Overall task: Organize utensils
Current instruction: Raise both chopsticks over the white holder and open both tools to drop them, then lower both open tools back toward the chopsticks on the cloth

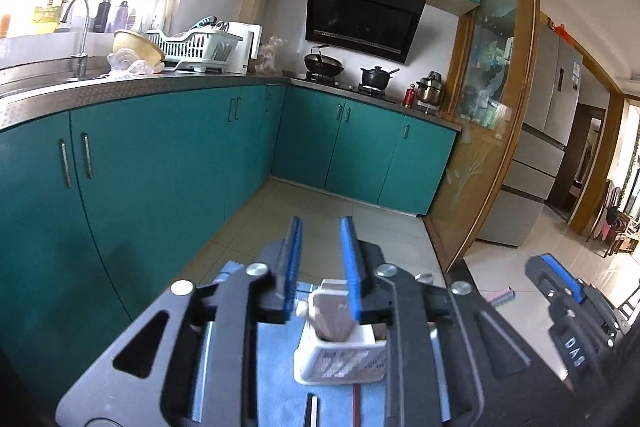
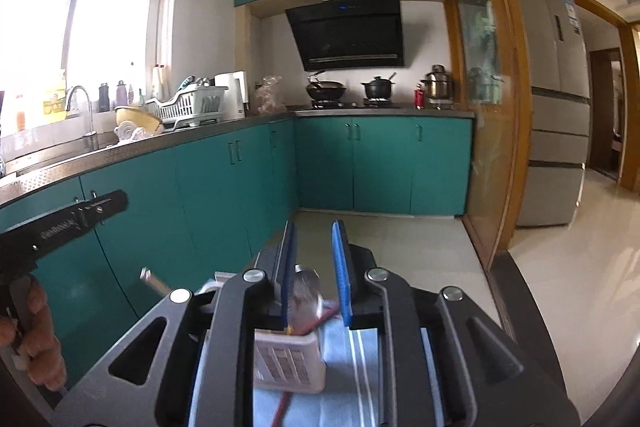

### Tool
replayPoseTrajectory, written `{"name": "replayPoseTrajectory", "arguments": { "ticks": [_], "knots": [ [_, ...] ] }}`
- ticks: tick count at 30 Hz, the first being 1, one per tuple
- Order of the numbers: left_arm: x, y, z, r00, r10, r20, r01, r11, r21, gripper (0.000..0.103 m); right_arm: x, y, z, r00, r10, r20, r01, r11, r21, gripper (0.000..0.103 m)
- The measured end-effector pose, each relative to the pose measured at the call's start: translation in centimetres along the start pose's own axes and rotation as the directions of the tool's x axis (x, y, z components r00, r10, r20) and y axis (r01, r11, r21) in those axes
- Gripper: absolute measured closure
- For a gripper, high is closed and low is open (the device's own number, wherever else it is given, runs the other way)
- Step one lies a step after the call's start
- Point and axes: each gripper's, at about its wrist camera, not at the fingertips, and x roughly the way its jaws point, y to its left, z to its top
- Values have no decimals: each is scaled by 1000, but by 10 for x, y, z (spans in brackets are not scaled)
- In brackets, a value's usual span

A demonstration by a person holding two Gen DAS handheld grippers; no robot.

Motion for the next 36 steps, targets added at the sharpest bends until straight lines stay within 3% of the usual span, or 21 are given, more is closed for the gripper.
{"name": "replayPoseTrajectory", "arguments": {
  "ticks": [5, 8, 10, 12, 14, 17, 21, 25, 27, 30, 36],
  "knots": [
    [-27, 13, -40, 999, 1, -53, 1, 999, 44, 78, -32, -19, -43, 997, -1, -79, 5, 999, 53, 78],
    [-25, 20, -80, 988, 5, -157, 7, 997, 78, 78, -26, -22, -86, 975, 31, -222, -13, 997, 79, 78],
    [-15, 23, -110, 969, 3, -247, 23, 994, 105, 78, -7, -16, -123, 927, 71, -369, -39, 995, 94, 78],
    [0, 25, -146, 933, -4, -359, 50, 992, 120, 79, 12, -4, -159, 863, 92, -496, -53, 994, 92, 78],
    [10, 29, -174, 896, -2, -444, 59, 992, 116, 79, 22, 10, -181, 814, 114, -570, -78, 993, 87, 78],
    [15, 33, -197, 860, -14, -511, 79, 991, 105, 79, 28, 34, -200, 773, 137, -619, -123, 990, 65, 78],
    [15, 37, -211, 838, -16, -546, 89, 990, 106, 79, 37, 56, -214, 734, 121, -669, -145, 989, 20, 78],
    [14, 34, -218, 831, -24, -556, 96, 990, 102, 79, 45, 67, -221, 710, 94, -698, -140, 990, -9, 78],
    [19, 31, -218, 826, -25, -562, 100, 990, 103, 79, 44, 72, -223, 720, 68, -690, -131, 991, -40, 79],
    [22, 28, -222, 816, -33, -577, 114, 988, 105, 79, 40, 72, -225, 724, 34, -689, -100, 993, -57, 95],
    [31, 18, -234, 791, -43, -610, 144, 983, 117, 79, 31, 36, -222, 719, 10, -695, -4, 1000, 11, 97]
  ]
}}
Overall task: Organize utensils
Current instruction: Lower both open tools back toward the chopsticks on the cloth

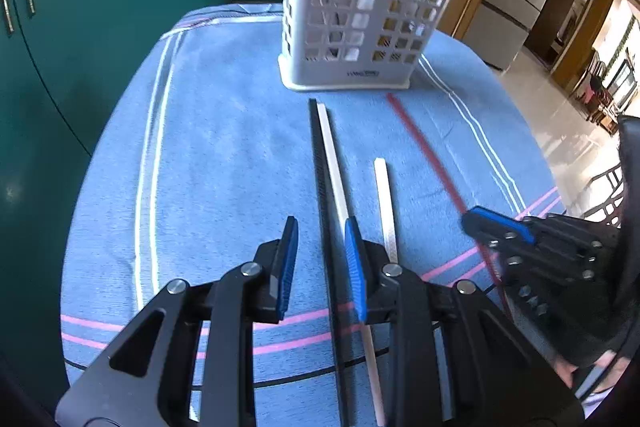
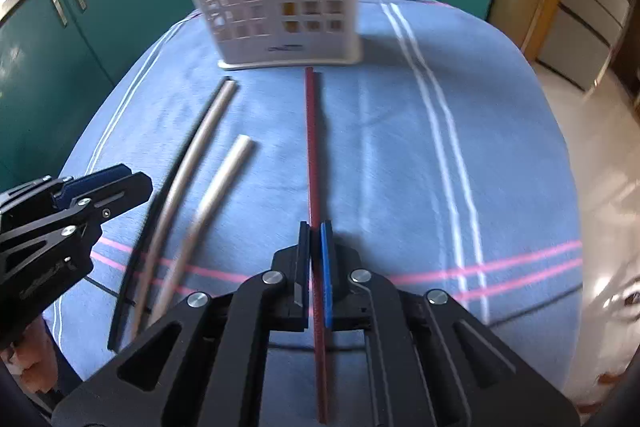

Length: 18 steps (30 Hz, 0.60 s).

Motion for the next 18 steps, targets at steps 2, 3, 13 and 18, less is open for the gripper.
{"name": "replayPoseTrajectory", "arguments": {
  "ticks": [2, 3, 13, 18],
  "knots": [
    [6, -3, -1, 1000, -1, -15, 1, 1000, 8, 79, -4, -10, -4, 1000, -2, -2, 3, 1000, 15, 97],
    [8, -4, -1, 1000, 4, -21, -4, 1000, 9, 79, -5, -13, -8, 1000, -2, -6, 2, 1000, 16, 97],
    [15, -9, 0, 999, -5, -39, 5, 1000, 4, 86, -2, -12, -2, 999, -30, 13, 31, 999, -12, 82],
    [14, -9, -1, 999, -8, -43, 8, 1000, 7, 93, 0, -11, -1, 1000, -11, 10, 11, 1000, -9, 97]
  ]
}}
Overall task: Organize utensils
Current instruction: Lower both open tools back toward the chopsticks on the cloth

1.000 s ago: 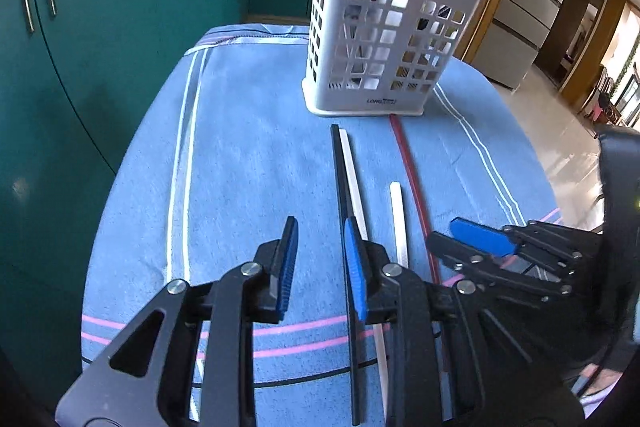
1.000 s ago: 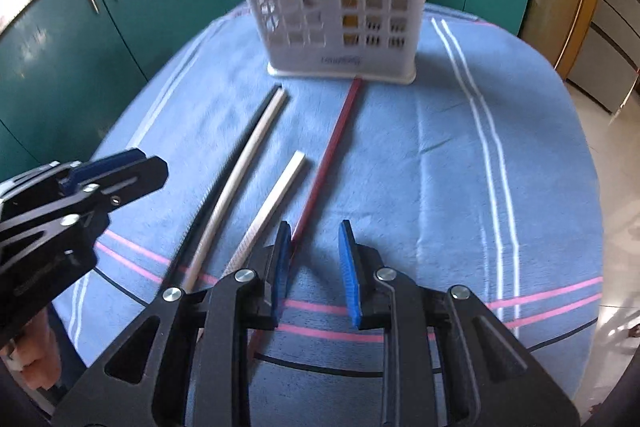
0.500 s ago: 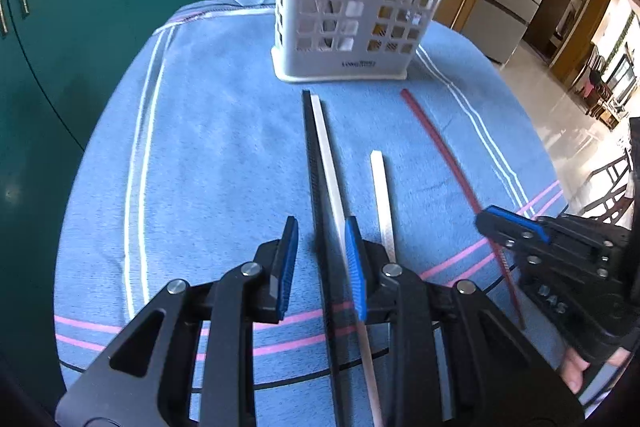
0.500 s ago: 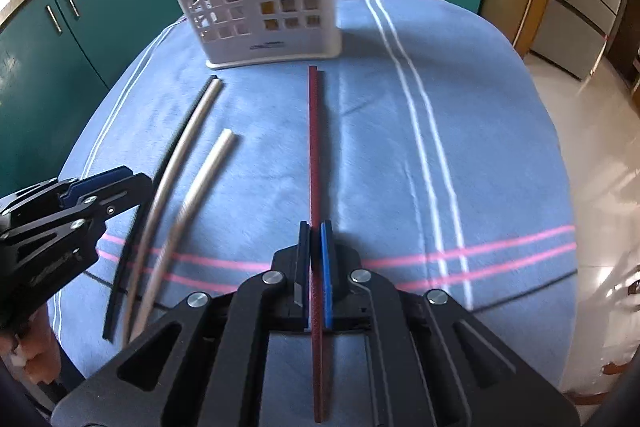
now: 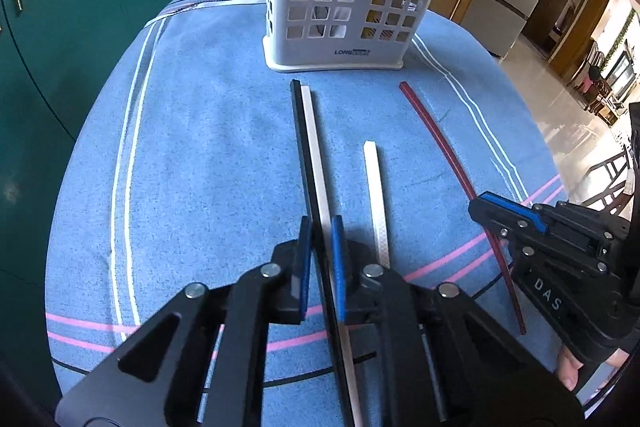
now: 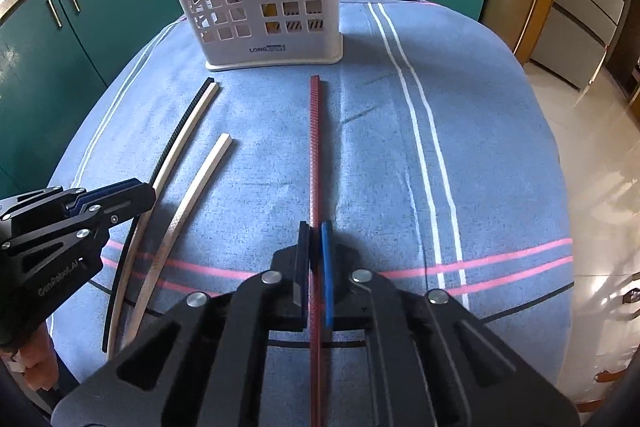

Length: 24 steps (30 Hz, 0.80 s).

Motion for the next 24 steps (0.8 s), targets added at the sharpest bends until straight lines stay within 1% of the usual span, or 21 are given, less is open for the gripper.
{"name": "replayPoseTrajectory", "arguments": {
  "ticks": [5, 8, 9, 13, 14, 15, 18, 20, 22, 24],
  "knots": [
    [-4, 0, -4, 1000, 17, -10, -17, 1000, -12, 94, -9, -5, -10, 1000, 16, -12, -16, 1000, 11, 97],
    [-11, -1, -11, 1000, 22, -19, -22, 1000, -16, 99, -14, -10, -16, 1000, 18, -25, -18, 1000, 12, 97],
    [-13, -1, -14, 1000, 17, -25, -17, 1000, -20, 100, -17, -12, -20, 999, 20, -31, -20, 1000, 9, 97],
    [-20, -1, -24, 998, -48, -40, 47, 998, -33, 100, -24, -13, -27, 999, 20, -48, -21, 1000, -13, 97],
    [-21, -1, -25, 998, -50, -37, 49, 998, -32, 100, -25, -13, -27, 999, 21, -47, -21, 1000, -9, 97],
    [-22, -1, -25, 998, -50, -28, 49, 998, -31, 100, -26, -14, -27, 999, 24, -45, -24, 1000, -6, 95],
    [-24, 6, -23, 999, -39, -10, 39, 998, -54, 99, -24, -18, -23, 999, 15, -34, -14, 1000, 22, 84],
    [-22, 13, -20, 999, -34, -8, 33, 997, -73, 99, -24, -20, -24, 999, 19, -33, -18, 999, 33, 84],
    [-17, 20, -16, 1000, -30, -10, 29, 996, -86, 99, -22, -21, -24, 999, 22, -35, -20, 999, 36, 84],
    [-11, 25, -12, 999, -28, -18, 26, 995, -99, 89, -21, -20, -23, 999, 19, -34, -17, 999, 38, 84]
  ]
}}
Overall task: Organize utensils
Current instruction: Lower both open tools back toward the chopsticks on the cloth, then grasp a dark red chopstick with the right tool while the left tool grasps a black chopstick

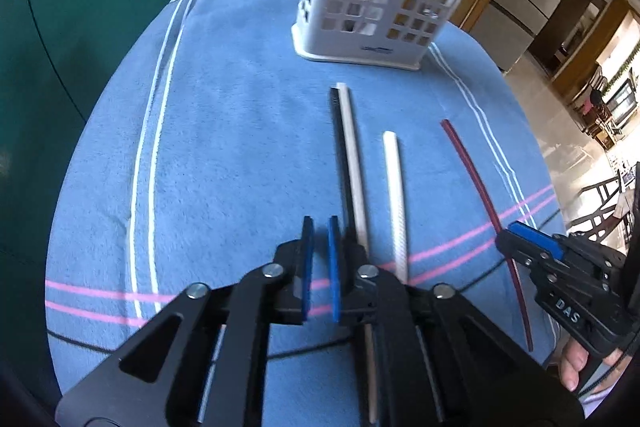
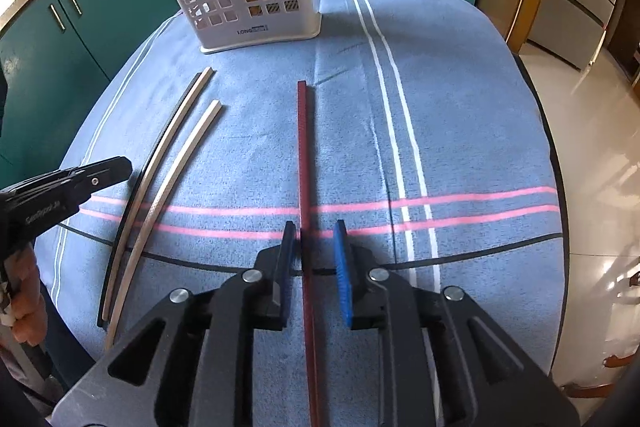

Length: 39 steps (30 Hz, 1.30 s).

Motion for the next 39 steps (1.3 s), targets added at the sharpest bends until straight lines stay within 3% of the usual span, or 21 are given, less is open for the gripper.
{"name": "replayPoseTrajectory", "arguments": {
  "ticks": [5, 18, 20, 32, 39],
  "knots": [
    [9, -5, 15, 1000, -20, 6, 20, 1000, 12, 84, 4, 2, 8, 1000, -19, 6, 19, 1000, -9, 81],
    [25, -31, 26, 998, 61, 28, -63, 993, 97, 83, 11, 9, 12, 999, -45, 24, 46, 999, -24, 69],
    [24, -30, 26, 998, 53, 24, -55, 995, 87, 91, 10, 10, 11, 999, -43, 27, 43, 999, -24, 68],
    [-31, 0, 11, 994, 9, 109, -7, 1000, -17, 91, 9, 8, 10, 999, -29, 30, 29, 999, -18, 66],
    [-22, 14, 21, 991, 81, 107, -79, 997, -27, 91, 11, 11, 10, 999, -39, 28, 40, 999, -26, 63]
  ]
}}
